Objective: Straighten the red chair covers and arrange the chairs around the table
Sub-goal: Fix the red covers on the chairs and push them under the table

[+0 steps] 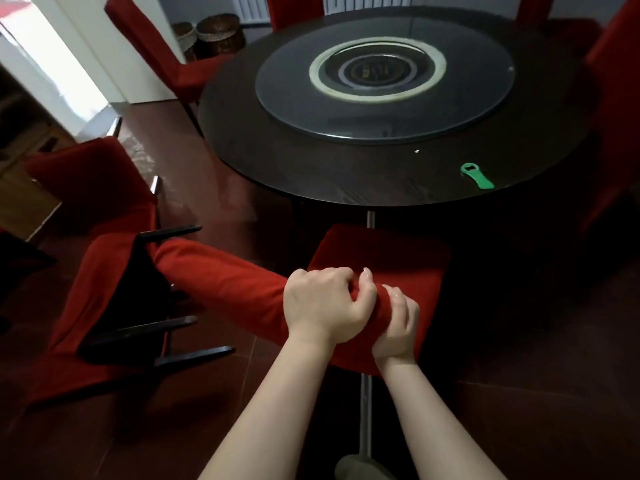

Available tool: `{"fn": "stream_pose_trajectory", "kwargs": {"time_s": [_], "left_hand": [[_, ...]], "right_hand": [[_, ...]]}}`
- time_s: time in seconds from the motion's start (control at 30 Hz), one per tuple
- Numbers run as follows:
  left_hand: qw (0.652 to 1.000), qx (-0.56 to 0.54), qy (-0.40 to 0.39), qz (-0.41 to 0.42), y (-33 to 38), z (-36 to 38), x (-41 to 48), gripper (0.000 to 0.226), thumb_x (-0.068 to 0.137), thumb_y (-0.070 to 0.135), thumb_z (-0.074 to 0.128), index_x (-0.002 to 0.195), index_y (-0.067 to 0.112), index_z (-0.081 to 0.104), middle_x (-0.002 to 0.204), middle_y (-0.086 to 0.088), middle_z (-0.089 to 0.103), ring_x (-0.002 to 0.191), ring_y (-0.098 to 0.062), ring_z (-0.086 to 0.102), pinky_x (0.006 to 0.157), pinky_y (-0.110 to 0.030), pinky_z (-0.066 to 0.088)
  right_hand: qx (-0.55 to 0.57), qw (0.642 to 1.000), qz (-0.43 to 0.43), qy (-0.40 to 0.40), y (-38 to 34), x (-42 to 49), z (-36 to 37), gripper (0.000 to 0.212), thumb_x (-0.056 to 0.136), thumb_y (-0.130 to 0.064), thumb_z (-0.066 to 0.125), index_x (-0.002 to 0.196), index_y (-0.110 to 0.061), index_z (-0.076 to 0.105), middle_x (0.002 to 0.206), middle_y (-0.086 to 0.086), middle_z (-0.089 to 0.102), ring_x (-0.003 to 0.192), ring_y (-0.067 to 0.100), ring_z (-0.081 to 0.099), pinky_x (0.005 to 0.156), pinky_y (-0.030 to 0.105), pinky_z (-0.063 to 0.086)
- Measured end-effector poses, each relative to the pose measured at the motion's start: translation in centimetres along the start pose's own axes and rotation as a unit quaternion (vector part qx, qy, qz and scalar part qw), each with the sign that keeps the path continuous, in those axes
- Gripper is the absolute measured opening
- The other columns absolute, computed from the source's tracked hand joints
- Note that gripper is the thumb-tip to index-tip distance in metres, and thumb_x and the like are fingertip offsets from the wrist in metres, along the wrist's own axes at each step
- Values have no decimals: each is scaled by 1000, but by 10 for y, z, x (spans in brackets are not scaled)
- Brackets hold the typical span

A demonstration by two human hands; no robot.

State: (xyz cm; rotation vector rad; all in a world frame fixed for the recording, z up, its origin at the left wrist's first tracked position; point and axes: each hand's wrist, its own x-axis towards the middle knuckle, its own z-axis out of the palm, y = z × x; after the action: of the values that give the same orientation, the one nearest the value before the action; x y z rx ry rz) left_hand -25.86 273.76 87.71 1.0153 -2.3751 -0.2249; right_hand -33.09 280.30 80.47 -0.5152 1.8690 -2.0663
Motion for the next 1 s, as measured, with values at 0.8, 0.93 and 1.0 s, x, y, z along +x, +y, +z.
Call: {"fn": "stream_pose_trajectory", "kwargs": {"time_s": [0.8, 0.93, 1.0], "left_hand": [[994, 43, -89, 46, 45, 50, -36, 48, 90, 43, 39, 53, 17, 53, 53, 1, 59, 50, -24, 54, 61, -35, 33], [989, 51, -128, 53, 47, 44, -39, 43, 90, 44, 42, 57, 19, 55, 58, 2, 61, 55, -24, 56, 63, -36, 37], [982, 54, -157, 85, 45, 38, -44, 40, 90, 45, 46, 60, 20, 54, 61, 1, 62, 59, -24, 58, 63, -35, 37]], "right_hand": [[20, 992, 122, 21, 37, -6, -73, 39, 76, -50, 43, 69, -20, 68, 69, -2, 69, 75, 24, 65, 76, 40, 49], [-27, 993, 112, -27, 36, -5, -81, 32, 84, -33, 41, 66, -26, 67, 64, -5, 69, 69, 17, 63, 71, 27, 48], [-83, 989, 86, -88, 33, 1, -94, 35, 86, -28, 39, 62, -28, 65, 64, -7, 69, 69, 21, 61, 71, 22, 46]]}}
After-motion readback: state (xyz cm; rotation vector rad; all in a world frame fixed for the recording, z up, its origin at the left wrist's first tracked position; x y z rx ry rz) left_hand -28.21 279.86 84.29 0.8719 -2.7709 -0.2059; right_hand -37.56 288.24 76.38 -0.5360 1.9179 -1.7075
